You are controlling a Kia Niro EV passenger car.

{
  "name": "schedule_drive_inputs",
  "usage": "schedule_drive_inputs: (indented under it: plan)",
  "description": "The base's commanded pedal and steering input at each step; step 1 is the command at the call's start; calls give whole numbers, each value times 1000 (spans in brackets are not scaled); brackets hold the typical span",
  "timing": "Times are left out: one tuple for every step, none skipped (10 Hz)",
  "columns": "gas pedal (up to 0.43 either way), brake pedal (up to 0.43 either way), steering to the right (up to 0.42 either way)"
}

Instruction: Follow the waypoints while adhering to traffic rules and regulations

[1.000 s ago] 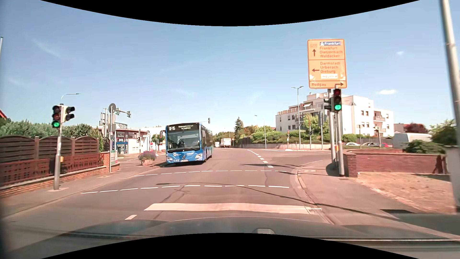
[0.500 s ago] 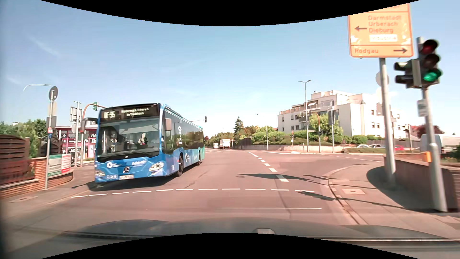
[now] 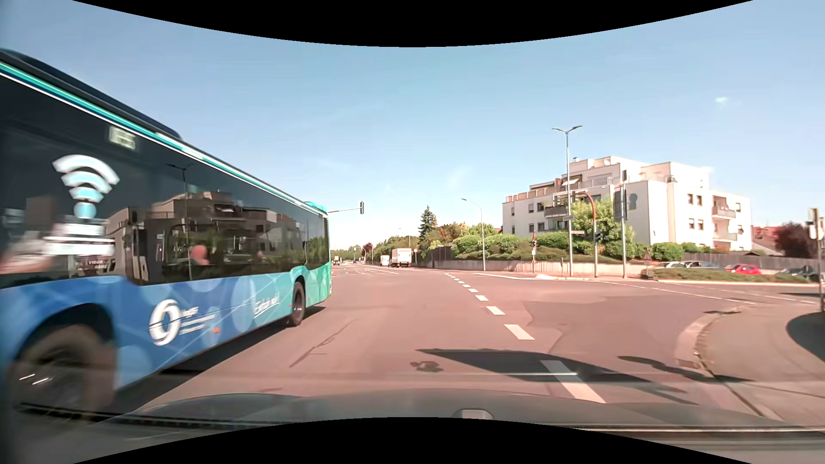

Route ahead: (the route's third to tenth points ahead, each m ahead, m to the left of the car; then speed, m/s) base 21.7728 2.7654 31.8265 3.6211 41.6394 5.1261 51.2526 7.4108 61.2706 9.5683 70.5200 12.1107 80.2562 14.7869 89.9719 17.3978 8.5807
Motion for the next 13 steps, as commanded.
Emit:
schedule_drive_inputs:
  plan:
    - [98, 0, -4]
    - [98, 0, -5]
    - [98, 0, -5]
    - [98, 0, -5]
    - [98, 0, -5]
    - [98, 0, -6]
    - [98, 0, -7]
    - [98, 0, -7]
    - [98, 0, -7]
    - [98, 0, -8]
    - [98, 0, -8]
    - [98, 0, -8]
    - [98, 0, -8]
